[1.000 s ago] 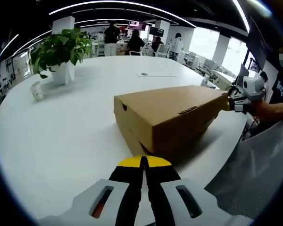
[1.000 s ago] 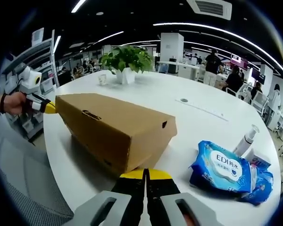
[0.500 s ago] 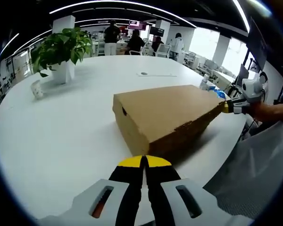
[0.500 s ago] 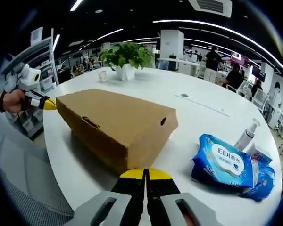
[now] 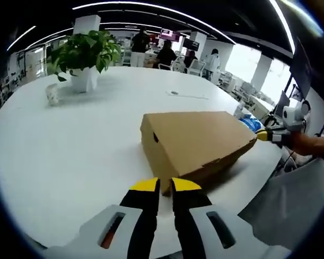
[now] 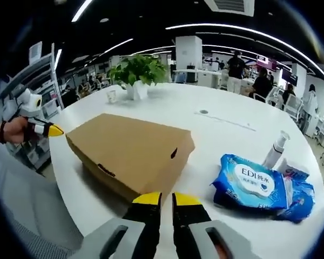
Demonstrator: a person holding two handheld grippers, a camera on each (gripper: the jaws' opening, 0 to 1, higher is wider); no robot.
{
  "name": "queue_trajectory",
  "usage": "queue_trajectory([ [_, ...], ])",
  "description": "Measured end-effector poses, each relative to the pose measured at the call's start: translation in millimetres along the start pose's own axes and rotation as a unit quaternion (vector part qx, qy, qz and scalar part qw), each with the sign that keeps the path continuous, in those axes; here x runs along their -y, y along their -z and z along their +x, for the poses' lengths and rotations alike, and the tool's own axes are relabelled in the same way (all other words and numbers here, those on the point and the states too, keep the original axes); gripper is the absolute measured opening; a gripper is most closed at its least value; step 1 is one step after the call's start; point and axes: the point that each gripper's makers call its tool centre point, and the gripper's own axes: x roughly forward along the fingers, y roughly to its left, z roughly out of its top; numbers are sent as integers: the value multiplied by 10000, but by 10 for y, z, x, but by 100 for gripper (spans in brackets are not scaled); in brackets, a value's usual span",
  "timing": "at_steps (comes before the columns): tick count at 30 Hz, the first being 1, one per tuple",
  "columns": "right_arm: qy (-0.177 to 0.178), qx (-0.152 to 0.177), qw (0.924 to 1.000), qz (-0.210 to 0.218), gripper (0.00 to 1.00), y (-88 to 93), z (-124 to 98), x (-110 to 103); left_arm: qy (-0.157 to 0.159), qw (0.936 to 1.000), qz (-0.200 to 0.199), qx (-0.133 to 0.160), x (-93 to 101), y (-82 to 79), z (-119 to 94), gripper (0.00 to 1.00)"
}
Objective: Operate the shoe box by opening the lid, removing the specified soft item, and placing it in the target area until the item is outside and the box remains undamaged.
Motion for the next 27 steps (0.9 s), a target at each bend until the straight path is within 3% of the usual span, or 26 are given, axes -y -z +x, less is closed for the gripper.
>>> queue_trajectory([
  [6,-178,141,9992,334,22,-106,-4,-77,107,9994,-272,184,67,-136,38,19],
  [12,-318,67,9979,556,25,-79,64,-166,262,9989,-350,138,209,-158,169,23],
  [18,-438,-50,9953,858,28,22,126,-237,245,9989,-375,-151,256,-5,292,20],
  [27,-483,-215,9954,801,23,112,183,-271,209,9984,-266,-456,250,135,381,18],
])
